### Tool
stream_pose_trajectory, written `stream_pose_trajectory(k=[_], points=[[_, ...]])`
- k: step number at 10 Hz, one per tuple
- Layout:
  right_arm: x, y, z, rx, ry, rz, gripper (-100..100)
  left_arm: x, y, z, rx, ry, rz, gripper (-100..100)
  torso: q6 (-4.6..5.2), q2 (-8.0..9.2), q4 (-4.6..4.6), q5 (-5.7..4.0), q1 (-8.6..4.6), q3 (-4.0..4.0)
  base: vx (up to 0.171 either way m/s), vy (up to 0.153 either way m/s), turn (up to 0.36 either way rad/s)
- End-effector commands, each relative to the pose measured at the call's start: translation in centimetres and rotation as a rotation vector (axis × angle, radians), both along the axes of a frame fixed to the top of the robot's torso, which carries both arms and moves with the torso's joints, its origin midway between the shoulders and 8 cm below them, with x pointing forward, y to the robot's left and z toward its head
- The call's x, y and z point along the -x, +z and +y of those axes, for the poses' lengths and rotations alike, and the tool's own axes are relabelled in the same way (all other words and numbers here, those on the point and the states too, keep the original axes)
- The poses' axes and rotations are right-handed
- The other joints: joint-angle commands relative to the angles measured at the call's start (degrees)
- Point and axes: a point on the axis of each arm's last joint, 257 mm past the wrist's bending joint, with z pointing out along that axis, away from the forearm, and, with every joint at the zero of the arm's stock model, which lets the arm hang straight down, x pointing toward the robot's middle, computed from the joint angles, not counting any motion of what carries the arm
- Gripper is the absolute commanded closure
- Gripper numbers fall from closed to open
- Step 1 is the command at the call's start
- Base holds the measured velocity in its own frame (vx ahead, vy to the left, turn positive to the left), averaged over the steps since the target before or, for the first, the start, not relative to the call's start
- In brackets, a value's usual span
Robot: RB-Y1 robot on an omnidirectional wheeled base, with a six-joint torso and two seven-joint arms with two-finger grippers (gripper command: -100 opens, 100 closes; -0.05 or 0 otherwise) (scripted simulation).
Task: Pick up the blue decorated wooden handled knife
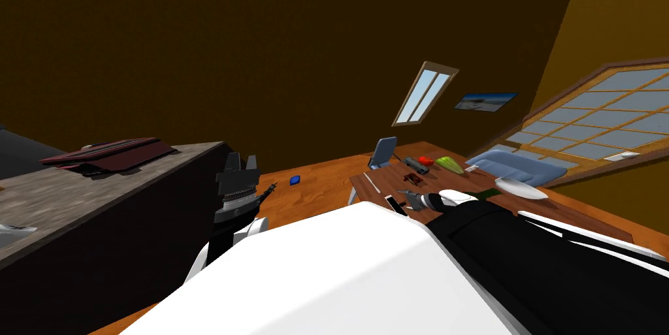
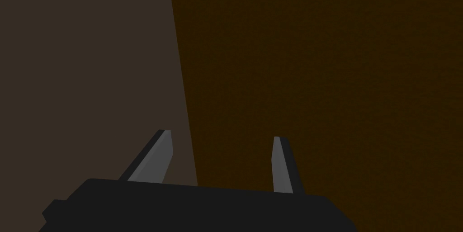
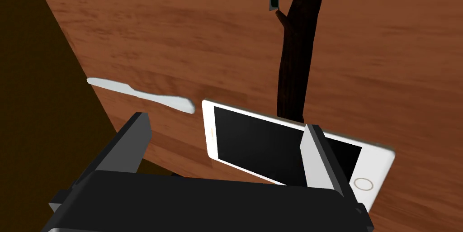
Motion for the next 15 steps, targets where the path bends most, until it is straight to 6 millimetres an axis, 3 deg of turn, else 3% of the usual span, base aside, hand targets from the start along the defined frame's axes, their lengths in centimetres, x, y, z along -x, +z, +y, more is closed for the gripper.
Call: stream_pose_trajectory(k=[1,3,5,6,7,10,11,12,14,15], points=[[3.8,-2.0,-0.2,0.027,0.017,0.074,-100,0.0,0.0,0.0,0.000,0.000,0.000,0,0.00,0.00,0.00,0.00,0.00,0.00,0.061,-0.050,0.209],[3.8,-2.0,-0.2,0.027,0.017,0.074,-100,0.0,0.0,0.0,0.000,0.000,0.000,0,0.04,0.02,0.00,-0.03,0.00,0.00,0.022,-0.025,0.020],[7.4,-3.8,0.4,0.028,0.029,0.144,-100,0.0,0.0,0.0,0.000,0.000,0.000,0,0.02,0.12,0.03,0.00,0.11,0.07,0.021,-0.017,0.135],[7.4,-3.8,0.4,0.028,0.029,0.144,-100,0.0,0.0,0.0,0.000,0.000,0.000,0,0.02,0.09,0.02,0.01,0.07,0.05,0.027,-0.023,0.043],[9.5,-5.3,1.6,0.011,0.036,0.182,-100,0.0,0.0,0.0,0.000,0.000,0.000,0,0.03,0.07,0.02,0.00,0.07,0.04,0.029,-0.021,0.127],[9.3,-5.2,1.7,0.011,0.036,0.178,-100,0.0,0.0,0.0,0.000,0.000,0.000,0,0.05,0.12,0.02,0.01,0.10,0.06,0.011,-0.012,0.021],[9.3,-5.2,1.7,0.010,0.037,0.179,0,0.0,0.0,0.0,0.000,0.000,0.000,0,0.04,0.15,0.03,0.03,0.14,0.08,0.000,0.000,0.000],[9.4,-6.4,2.6,0.009,0.028,0.176,-100,0.0,0.0,0.0,0.000,0.000,0.000,0,0.04,0.17,0.04,0.03,0.16,0.09,-0.003,-0.025,0.071],[9.5,-7.6,3.5,0.008,0.019,0.173,-100,0.0,0.0,0.0,0.000,0.000,0.000,0,0.03,0.20,0.04,-0.01,0.01,0.11,-0.010,-0.049,0.064],[9.5,-7.2,3.3,0.006,0.022,0.175,-100,0.0,0.0,0.0,0.000,0.000,0.000,0,0.05,0.21,0.05,-0.02,-0.03,0.12,-0.002,-0.024,0.011]])
